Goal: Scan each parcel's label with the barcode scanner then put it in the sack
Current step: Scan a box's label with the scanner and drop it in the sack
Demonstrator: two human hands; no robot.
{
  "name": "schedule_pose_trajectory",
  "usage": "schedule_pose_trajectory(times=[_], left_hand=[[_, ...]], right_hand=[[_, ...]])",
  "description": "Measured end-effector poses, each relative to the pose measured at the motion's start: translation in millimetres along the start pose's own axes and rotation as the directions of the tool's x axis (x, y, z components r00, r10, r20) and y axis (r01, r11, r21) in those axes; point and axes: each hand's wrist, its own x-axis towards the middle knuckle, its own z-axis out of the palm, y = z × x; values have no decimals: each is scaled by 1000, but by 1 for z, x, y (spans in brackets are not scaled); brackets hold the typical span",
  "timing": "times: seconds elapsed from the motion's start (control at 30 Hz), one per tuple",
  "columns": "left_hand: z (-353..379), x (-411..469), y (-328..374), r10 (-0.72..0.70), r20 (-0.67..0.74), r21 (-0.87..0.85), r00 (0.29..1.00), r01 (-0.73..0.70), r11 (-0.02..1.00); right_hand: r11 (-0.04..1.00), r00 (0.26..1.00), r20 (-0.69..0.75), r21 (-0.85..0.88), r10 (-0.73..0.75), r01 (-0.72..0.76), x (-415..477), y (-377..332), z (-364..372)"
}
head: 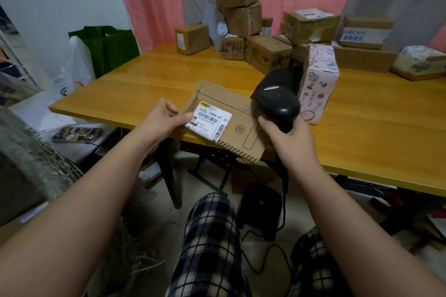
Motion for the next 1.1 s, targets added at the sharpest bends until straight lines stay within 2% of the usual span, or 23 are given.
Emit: schedule_pose_trajectory(times=[0.07,0.13,0.27,0.4,0.57,1.1], left_hand=[[-5,-3,-6,10,-19,-138,1000,-13,990],[-4,-5,-9,28,-70,-201,997,-41,979],[14,-6,-8,1,-185,-296,983,-57,953],[25,-5,-11,82,-220,-87,972,-103,991],[22,-2,-14,81,-247,-4,966,-84,996],[22,-2,-19,97,-197,23,976,-95,995]], right_hand=[[999,998,-36,-8,-45,44,4,-5,-6],[997,995,-58,5,-77,78,2,-12,-7],[997,995,60,2,-81,81,-11,-15,4],[1000,993,114,-13,-26,28,-29,-4,15],[999,992,120,13,-35,34,-45,9,22],[999,990,142,42,-13,7,-55,9,31]])
